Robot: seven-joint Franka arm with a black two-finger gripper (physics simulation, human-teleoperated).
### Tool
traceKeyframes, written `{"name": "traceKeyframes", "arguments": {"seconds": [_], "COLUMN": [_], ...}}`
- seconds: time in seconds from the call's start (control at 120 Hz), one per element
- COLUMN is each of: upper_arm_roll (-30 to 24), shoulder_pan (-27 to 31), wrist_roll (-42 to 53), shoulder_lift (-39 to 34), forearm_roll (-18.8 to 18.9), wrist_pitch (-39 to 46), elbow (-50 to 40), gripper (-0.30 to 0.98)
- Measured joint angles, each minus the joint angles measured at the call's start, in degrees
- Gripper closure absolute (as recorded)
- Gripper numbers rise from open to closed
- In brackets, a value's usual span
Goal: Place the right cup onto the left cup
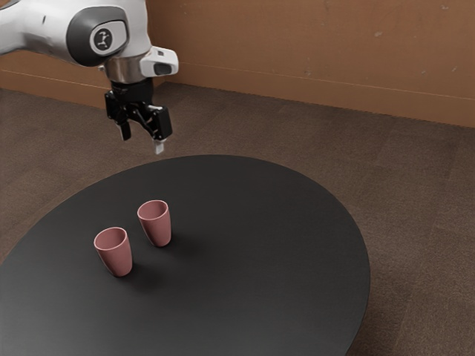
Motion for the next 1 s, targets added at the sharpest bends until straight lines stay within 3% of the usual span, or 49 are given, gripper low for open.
{"name": "traceKeyframes", "arguments": {"seconds": [0.3, 0.558, 1.0], "upper_arm_roll": [0.03, 0.16, 0.27], "shoulder_pan": [1.12, 0.96, 3.4], "wrist_roll": [0.12, 0.16, 0.02], "shoulder_lift": [-0.13, -0.14, 3.01], "forearm_roll": [-0.4, -3.65, -6.15], "wrist_pitch": [1.76, 6.23, 16.06], "elbow": [-3.17, -9.91, -15.83], "gripper": [0.0, 0.01, 0.19]}}
